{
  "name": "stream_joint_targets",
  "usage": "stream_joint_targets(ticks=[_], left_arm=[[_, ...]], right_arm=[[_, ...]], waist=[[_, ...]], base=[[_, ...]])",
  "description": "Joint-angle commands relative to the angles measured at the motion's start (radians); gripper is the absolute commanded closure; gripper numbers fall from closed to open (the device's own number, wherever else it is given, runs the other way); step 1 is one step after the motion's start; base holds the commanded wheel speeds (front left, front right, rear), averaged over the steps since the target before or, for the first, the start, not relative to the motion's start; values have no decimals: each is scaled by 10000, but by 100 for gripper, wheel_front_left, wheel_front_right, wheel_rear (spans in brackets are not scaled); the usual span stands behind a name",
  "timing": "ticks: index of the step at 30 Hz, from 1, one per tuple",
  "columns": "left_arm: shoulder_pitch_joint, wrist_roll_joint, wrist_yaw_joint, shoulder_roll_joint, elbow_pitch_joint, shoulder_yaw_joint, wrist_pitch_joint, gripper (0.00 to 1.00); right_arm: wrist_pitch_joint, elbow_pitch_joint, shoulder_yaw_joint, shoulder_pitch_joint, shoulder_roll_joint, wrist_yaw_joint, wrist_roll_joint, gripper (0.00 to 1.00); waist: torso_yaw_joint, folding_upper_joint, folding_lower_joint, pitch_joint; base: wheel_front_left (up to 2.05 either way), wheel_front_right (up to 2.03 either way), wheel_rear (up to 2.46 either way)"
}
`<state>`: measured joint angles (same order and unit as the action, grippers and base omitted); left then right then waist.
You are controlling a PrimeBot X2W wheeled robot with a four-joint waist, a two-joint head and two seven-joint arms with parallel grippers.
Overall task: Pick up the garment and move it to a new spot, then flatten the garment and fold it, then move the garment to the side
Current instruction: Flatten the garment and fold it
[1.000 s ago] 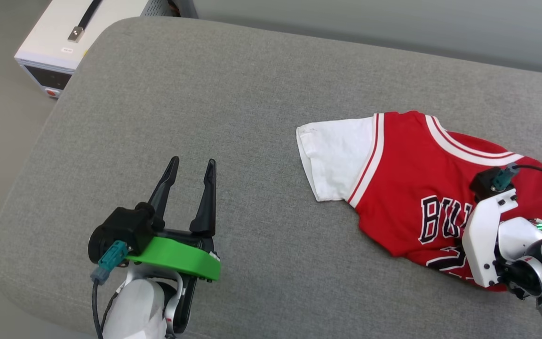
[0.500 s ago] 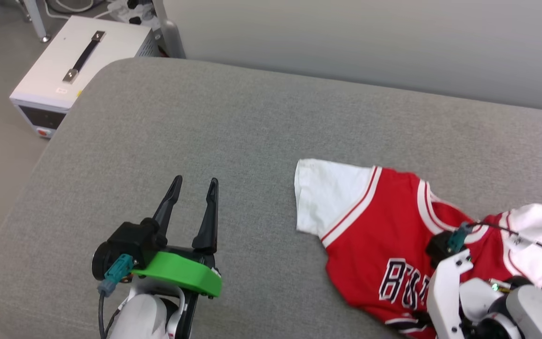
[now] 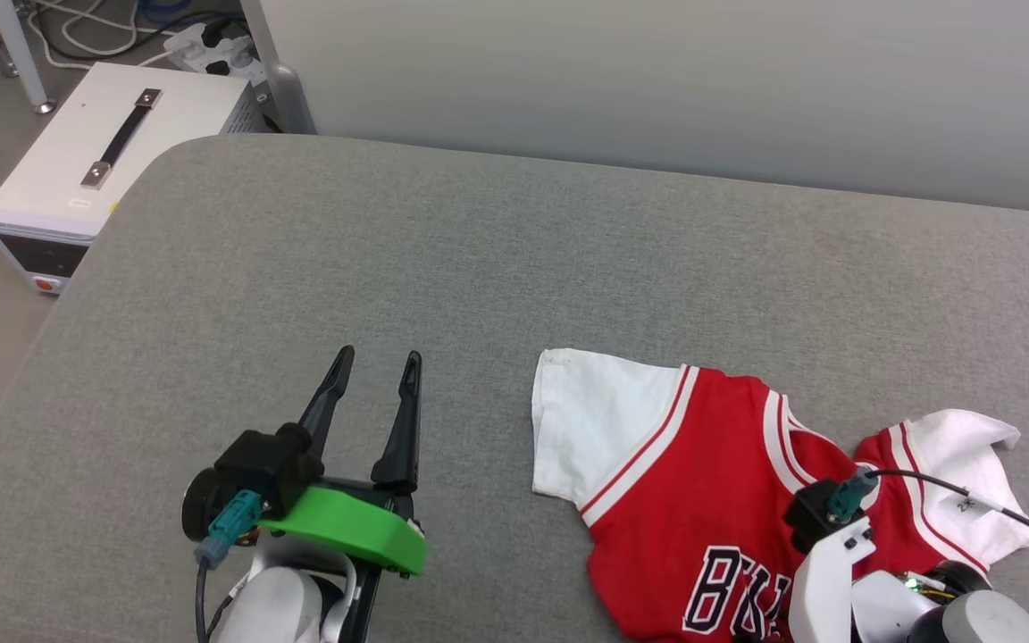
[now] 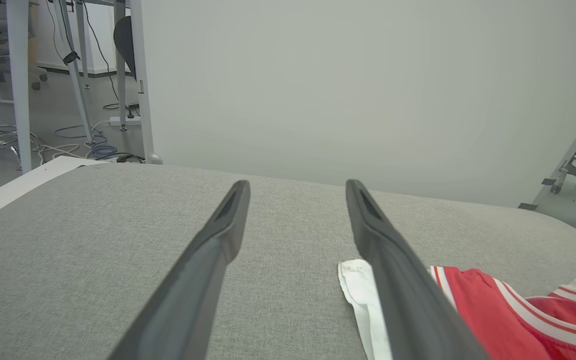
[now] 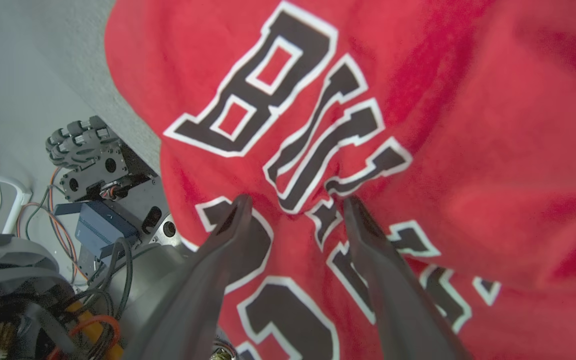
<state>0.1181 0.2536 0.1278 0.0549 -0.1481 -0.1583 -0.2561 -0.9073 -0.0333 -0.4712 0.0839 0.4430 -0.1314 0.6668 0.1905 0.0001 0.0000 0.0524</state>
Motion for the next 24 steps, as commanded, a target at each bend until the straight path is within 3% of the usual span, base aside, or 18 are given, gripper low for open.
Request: stream_joint_targets(ticks=[1, 8, 15, 24], left_arm=[[-114, -95, 29, -30, -1, -29, -57, 0], [-140, 42, 29, 20, -93, -46, -57, 0], [-215, 138, 29, 7, -107, -20, -57, 0], [-356, 90, 29, 2, -169, -146, -57, 0]], right_arm=[[283, 99, 187, 42, -44, 7, 28, 0], [2193, 549, 1326, 474, 44, 7, -121, 0], [5681, 521, 3020, 369, 66, 7, -1381, 0], [9706, 494, 5021, -653, -1216, 7, -3081, 0]], waist=[[-158, -1, 0, -41], [-695, -1, 0, -240], [-1177, -1, 0, -376], [-1484, -1, 0, -252]], base=[[0, 0, 0], [0, 0, 0], [0, 0, 0], [0, 0, 0]])
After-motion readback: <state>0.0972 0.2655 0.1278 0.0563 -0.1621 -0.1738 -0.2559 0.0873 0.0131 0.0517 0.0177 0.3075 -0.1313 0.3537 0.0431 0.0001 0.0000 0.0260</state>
